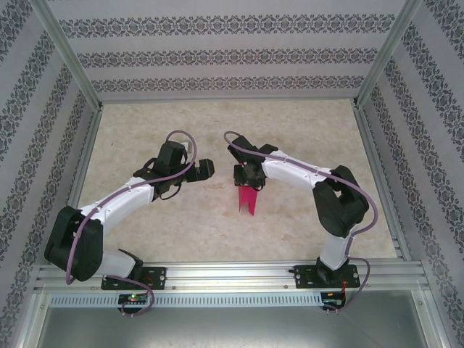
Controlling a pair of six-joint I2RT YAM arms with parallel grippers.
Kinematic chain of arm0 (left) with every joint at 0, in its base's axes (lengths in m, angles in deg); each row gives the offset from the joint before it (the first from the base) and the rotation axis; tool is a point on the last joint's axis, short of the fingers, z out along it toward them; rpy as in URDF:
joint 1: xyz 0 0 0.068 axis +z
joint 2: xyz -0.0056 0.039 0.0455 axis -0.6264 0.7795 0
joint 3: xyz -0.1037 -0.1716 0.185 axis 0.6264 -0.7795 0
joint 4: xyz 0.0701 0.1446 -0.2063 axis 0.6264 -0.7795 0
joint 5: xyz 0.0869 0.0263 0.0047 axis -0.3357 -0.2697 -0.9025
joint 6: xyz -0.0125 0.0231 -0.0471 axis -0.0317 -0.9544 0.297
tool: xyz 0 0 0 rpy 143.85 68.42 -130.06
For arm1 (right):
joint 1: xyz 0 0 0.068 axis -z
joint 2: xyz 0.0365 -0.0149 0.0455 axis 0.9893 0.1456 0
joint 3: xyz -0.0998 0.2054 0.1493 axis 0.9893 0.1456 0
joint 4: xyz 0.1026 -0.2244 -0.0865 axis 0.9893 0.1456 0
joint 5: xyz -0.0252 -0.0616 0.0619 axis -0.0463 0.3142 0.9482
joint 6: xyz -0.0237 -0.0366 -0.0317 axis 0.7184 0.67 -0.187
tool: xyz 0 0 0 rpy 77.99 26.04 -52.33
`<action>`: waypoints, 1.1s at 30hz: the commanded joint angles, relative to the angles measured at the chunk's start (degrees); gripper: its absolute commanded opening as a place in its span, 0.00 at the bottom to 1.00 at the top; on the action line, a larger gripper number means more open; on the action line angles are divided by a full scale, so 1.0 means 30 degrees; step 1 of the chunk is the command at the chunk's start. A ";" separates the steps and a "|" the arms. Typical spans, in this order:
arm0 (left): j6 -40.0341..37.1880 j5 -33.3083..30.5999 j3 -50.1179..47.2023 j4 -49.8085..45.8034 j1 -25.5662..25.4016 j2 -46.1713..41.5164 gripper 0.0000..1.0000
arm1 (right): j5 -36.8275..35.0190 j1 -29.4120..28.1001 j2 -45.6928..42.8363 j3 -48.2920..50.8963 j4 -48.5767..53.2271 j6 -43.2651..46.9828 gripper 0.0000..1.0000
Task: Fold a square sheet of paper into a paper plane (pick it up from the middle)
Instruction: Fold the square sheet of paper in half at the center of the table.
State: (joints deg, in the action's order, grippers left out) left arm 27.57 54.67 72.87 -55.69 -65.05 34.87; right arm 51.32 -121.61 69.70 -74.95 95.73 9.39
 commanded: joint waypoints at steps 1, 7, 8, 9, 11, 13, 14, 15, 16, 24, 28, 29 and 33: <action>-0.0130 0.0045 0.0571 -0.0582 0.0198 -0.0288 1.00 | 0.1278 0.0174 -0.1040 0.0016 -0.0954 -0.0058 0.35; 0.0050 0.0047 0.0518 -0.0586 0.0197 -0.0495 1.00 | 0.5497 0.1043 -0.3248 0.2391 -0.6563 -0.2329 0.35; 0.0074 0.0052 0.0515 -0.0557 0.0193 -0.0550 1.00 | 0.6285 0.1246 -0.3506 0.3090 -0.8019 -0.2995 0.35; 0.0073 0.0107 0.0492 -0.0553 0.0195 -0.0599 1.00 | 0.6923 0.1420 -0.3720 0.3932 -0.9542 -0.3647 0.36; 0.0071 0.0157 0.0512 -0.0579 0.0198 -0.0666 1.00 | 0.7352 0.1668 -0.3751 0.4936 -1.1283 -0.4610 0.37; 0.0101 0.0356 0.0458 -0.0529 0.0199 -0.0670 1.00 | 0.7232 0.1867 -0.3335 0.5581 -1.1757 -0.5006 0.37; 0.0154 0.0500 0.0456 -0.0473 0.0198 -0.0655 1.00 | 0.7083 0.1939 -0.3160 0.5909 -1.1906 -0.5058 0.37; 0.0169 0.0721 0.0425 -0.0387 0.0198 -0.0664 1.00 | 0.6874 0.2074 -0.2957 0.6305 -1.1997 -0.5181 0.37; 0.0174 0.0946 0.0377 -0.0256 0.0164 -0.0634 1.00 | 0.6779 0.2158 -0.2846 0.6739 -1.2159 -0.5127 0.37; -0.0175 0.2823 0.0739 0.0353 -0.0139 0.0200 1.00 | 0.5919 0.2676 -0.2912 0.8437 -1.0869 -0.3276 0.45; -0.0067 0.2999 0.1022 0.0554 -0.0380 0.0916 1.00 | 0.5587 0.2755 -0.3236 0.8508 -1.0183 -0.2231 0.50; 0.0015 0.3068 0.1079 0.0546 -0.0402 0.1072 1.00 | 0.5462 0.2782 -0.3258 0.8409 -0.9932 -0.2078 0.51; 0.0089 0.3160 0.1300 0.0585 -0.0512 0.1496 1.00 | 0.4765 0.2920 -0.3205 0.8110 -0.8879 -0.1561 0.55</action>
State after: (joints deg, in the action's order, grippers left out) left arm 27.62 62.82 74.91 -56.02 -65.81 38.76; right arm 68.04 -113.68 61.09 -49.66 66.40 1.92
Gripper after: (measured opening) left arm 0.999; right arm 0.541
